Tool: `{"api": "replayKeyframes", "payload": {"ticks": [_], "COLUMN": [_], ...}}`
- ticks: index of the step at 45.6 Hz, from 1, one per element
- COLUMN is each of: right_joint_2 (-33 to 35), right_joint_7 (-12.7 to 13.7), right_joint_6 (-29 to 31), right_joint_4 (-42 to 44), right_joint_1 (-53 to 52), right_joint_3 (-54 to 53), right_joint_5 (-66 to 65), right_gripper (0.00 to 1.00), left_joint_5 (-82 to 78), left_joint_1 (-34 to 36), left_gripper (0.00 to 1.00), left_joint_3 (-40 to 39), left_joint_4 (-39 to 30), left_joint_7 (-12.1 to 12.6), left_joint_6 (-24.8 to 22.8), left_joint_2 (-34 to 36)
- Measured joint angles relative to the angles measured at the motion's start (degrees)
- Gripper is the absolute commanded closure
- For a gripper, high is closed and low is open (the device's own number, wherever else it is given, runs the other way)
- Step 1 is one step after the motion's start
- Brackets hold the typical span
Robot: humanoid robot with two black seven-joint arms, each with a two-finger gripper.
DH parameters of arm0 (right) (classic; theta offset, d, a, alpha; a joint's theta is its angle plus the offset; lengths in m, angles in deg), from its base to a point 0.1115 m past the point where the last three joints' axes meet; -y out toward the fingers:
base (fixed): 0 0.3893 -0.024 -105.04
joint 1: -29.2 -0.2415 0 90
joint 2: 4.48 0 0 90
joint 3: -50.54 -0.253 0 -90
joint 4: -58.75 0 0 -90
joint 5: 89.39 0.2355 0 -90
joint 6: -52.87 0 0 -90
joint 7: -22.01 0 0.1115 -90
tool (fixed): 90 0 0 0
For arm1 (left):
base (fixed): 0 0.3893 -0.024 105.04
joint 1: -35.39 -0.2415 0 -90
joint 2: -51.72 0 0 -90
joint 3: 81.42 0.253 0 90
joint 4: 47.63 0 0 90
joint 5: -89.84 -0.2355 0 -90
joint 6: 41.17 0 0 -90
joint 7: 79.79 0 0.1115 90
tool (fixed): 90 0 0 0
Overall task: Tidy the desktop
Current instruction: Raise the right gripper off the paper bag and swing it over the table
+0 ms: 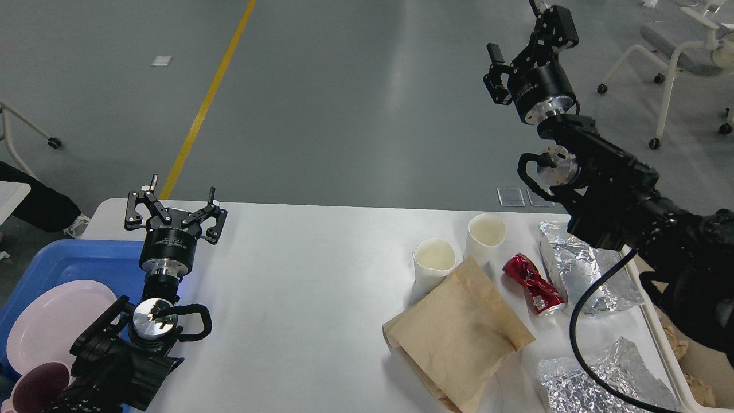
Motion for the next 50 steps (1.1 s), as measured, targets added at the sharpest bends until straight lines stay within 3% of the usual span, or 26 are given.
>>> {"api": "replayKeyframes", "payload": {"ticks": [12, 22, 33, 41, 46, 50], "right_joint_2": [7.6, 10.0, 11.9, 13.9, 13.6, 13.6], "right_joint_7": [0.0, 0.0, 0.0, 0.9, 3.7, 11.1], "right_joint_6": [0.4, 0.6, 3.1, 19.2, 22.3, 17.2], "right_joint_4": [-7.8, -29.8, -38.7, -47.0, -50.4, -51.8], "right_joint_1": [-18.1, -30.0, -36.4, -44.6, -46.6, -47.4], "right_joint_3": [35.6, 65.4, 72.1, 77.4, 78.9, 81.1], "right_joint_5": [0.1, -0.1, -0.4, -3.3, -6.6, -8.5], "right_gripper": [0.00, 0.00, 0.00, 0.00, 0.00, 0.00], "left_joint_5": [0.0, 0.0, 0.0, 0.0, 0.0, 0.0], "left_joint_1": [0.0, 0.0, 0.0, 0.1, 0.0, 0.0], "left_gripper": [0.00, 0.00, 0.00, 0.00, 0.00, 0.00], "left_joint_3": [0.0, 0.0, 0.0, 0.0, 0.0, 0.0], "left_joint_4": [0.0, 0.0, 0.0, 0.0, 0.0, 0.0], "left_joint_7": [0.1, 0.1, 0.1, 0.1, 0.1, 0.1], "left_joint_6": [0.0, 0.0, 0.0, 0.0, 0.0, 0.0], "left_joint_2": [0.0, 0.0, 0.0, 0.0, 0.1, 0.1]}}
